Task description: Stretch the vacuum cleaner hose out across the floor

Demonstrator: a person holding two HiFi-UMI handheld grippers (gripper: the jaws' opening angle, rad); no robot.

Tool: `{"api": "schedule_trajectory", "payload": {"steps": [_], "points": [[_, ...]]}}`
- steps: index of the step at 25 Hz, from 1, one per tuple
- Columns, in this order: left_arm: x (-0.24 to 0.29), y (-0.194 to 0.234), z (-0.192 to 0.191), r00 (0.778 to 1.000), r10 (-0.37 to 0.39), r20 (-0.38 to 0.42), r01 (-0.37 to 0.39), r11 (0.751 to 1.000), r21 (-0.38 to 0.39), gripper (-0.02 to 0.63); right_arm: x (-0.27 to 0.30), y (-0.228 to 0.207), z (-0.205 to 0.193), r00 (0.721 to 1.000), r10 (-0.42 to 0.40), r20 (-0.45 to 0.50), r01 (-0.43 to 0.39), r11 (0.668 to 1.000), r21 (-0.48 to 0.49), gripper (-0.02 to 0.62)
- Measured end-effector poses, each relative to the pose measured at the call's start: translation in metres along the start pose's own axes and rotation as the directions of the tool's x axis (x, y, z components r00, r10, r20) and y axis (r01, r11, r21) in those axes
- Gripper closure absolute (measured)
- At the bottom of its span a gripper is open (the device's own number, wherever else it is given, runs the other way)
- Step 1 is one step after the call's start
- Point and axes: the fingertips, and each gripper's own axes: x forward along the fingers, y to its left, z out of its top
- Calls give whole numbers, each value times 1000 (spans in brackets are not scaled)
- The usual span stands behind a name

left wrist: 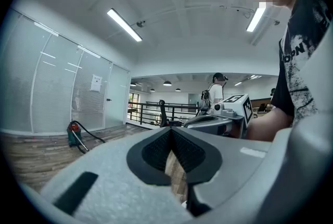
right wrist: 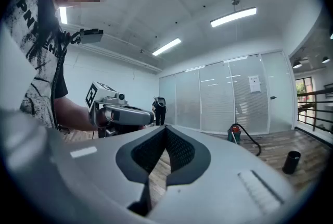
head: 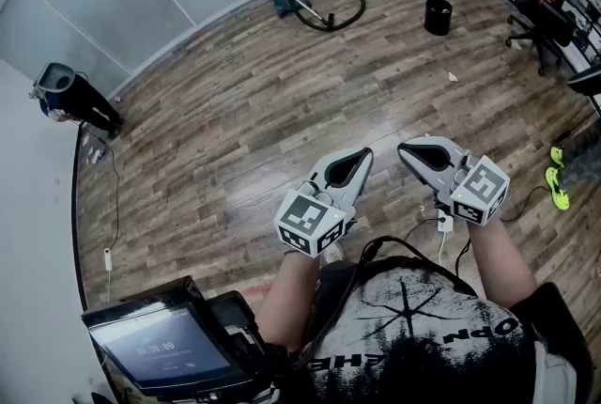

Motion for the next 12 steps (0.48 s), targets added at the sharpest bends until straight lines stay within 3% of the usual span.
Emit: {"api": "schedule_trajectory", "payload": {"steps": [12], "points": [[7, -3, 1, 1000, -10, 4, 10, 1000, 14, 606, -5, -7, 1, 1000, -4, 18, 4, 1000, 10, 591]]}}
